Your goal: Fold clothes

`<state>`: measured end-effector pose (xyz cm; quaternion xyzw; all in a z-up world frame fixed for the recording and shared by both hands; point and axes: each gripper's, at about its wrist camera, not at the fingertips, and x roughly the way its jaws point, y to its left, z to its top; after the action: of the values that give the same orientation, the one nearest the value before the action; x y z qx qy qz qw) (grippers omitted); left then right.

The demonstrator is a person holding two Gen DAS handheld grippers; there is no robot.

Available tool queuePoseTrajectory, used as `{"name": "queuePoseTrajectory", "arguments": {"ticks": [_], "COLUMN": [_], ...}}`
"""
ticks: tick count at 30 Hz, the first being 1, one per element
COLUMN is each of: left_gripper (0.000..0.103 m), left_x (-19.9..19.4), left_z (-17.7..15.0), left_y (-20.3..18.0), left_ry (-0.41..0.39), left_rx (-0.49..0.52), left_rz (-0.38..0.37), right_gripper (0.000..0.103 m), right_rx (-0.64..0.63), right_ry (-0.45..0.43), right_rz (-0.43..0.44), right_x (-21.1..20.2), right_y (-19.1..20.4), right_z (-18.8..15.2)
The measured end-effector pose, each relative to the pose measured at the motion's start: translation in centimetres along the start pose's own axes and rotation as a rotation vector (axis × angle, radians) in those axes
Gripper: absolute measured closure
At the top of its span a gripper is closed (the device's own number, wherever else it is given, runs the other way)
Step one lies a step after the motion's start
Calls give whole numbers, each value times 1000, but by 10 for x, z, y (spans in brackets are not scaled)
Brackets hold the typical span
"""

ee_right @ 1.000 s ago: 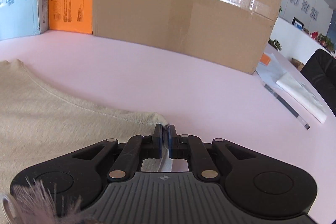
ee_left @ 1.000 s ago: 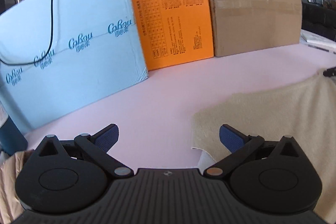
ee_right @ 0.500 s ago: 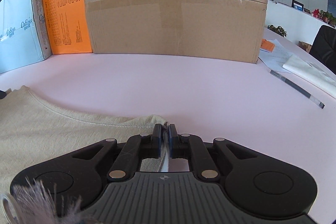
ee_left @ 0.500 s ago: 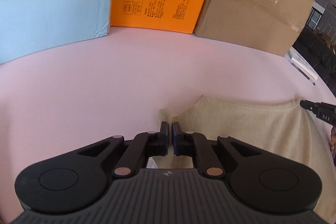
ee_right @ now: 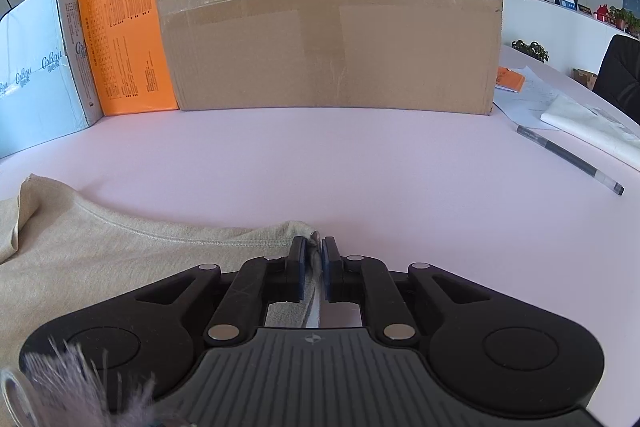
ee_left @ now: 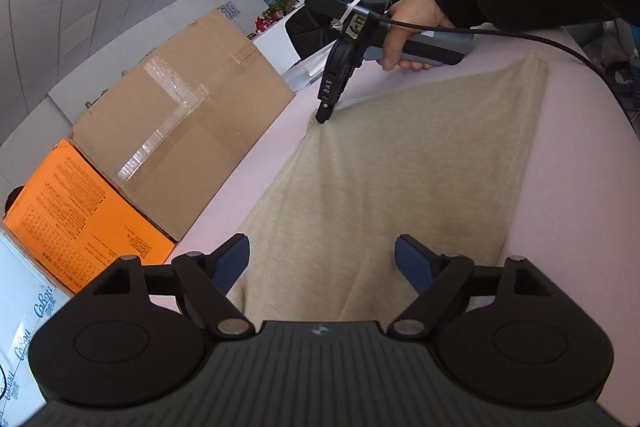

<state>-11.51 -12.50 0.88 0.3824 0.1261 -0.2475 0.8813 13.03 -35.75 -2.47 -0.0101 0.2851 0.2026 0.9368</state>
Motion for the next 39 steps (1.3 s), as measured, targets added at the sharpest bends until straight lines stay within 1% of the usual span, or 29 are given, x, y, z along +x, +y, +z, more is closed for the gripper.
{"name": "queuePoseTrajectory", "arguments": {"ticks": [2, 3, 4, 6, 7, 10, 12, 14, 15, 16, 17, 18, 19, 21, 22, 23, 24, 27, 28, 29, 30, 31, 32, 33, 34, 36, 38, 39], "left_gripper": [23, 23, 23, 24, 24, 24, 23, 23, 28, 41, 86, 97, 97, 97, 97, 97, 96, 94, 90, 71, 44, 33, 24, 24, 25, 27, 27, 27], "left_x": [2, 9, 14, 22, 27, 39, 52, 70, 79, 85, 91, 94, 91, 73, 65, 58, 51, 29, 25, 20, 19, 17, 15, 12, 13, 16, 24, 31], "left_z": [-3, -6, -11, -21, -26, -44, -59, -77, -86, -93, -97, -99, -98, -84, -76, -71, -67, -71, -75, -79, -87, -94, -103, -111, -117, -129, -132, -130], "left_y": [18, 34, 49, 74, 87, 129, 153, 176, 183, 187, 188, 187, 183, 166, 160, 156, 157, 176, 183, 191, 204, 210, 215, 220, 224, 230, 227, 224], "left_ry": [28, 55, 78, 112, 123, 142, 178, 246, 275, 301, 325, 337, 303, 192, 156, 136, 116, 63, 70, 79, 106, 114, 128, 142, 161, 198, 219, 230], "left_rx": [-53, -104, -154, -240, -288, -493, -633, -799, -875, -927, -954, -964, -950, -825, -766, -726, -706, -775, -793, -811, -847, -873, -899, -926, -951, -1046, -1078, -1067], "left_rz": [61, 95, 118, 166, 191, 187, 164, 119, 97, 83, 70, 60, 70, 74, 97, 139, 205, 390, 458, 524, 553, 574, 579, 583, 551, 414, 332, 314], "right_gripper": [90, 83, 66, 43, 42, 43, 42, 42, 42, 42, 41, 41, 41, 41, 41, 41, 41, 41, 41, 41, 41, 40, 40, 40, 40, 40, 39, 38], "right_rx": [3, 3, -1, -26, -51, -81, -55, -44, -44, -44, -43, -41, -38, -38, -40, -42, -46, -53, -54, -56, -57, -57, -58, -58, -59, -61, -64, -65], "right_ry": [-2, -3, -1, 6, 10, 9, 9, 8, 8, 9, 9, 9, 9, 9, 10, 10, 11, 12, 12, 12, 12, 12, 12, 12, 12, 13, 14, 14], "right_rz": [9, 17, 31, 57, 46, 28, 44, 52, 52, 54, 55, 57, 58, 59, 57, 56, 54, 50, 49, 48, 47, 46, 46, 46, 45, 44, 44, 44], "right_x": [0, 0, 0, 0, 1, 1, 0, 0, 0, 0, -1, -1, -1, -1, -1, -1, -1, -2, -2, -2, -2, -2, -2, -2, -2, -2, -2, -1], "right_y": [0, -1, 0, 4, 8, 14, 9, 8, 8, 8, 8, 8, 8, 8, 9, 9, 10, 11, 11, 11, 11, 12, 12, 12, 12, 12, 13, 13], "right_z": [0, 0, 0, -1, -1, -2, -2, -2, -2, -2, -2, -2, -2, -2, -2, -2, -2, -2, -2, -2, -2, -2, -2, -2, -2, -2, -1, -1]}}
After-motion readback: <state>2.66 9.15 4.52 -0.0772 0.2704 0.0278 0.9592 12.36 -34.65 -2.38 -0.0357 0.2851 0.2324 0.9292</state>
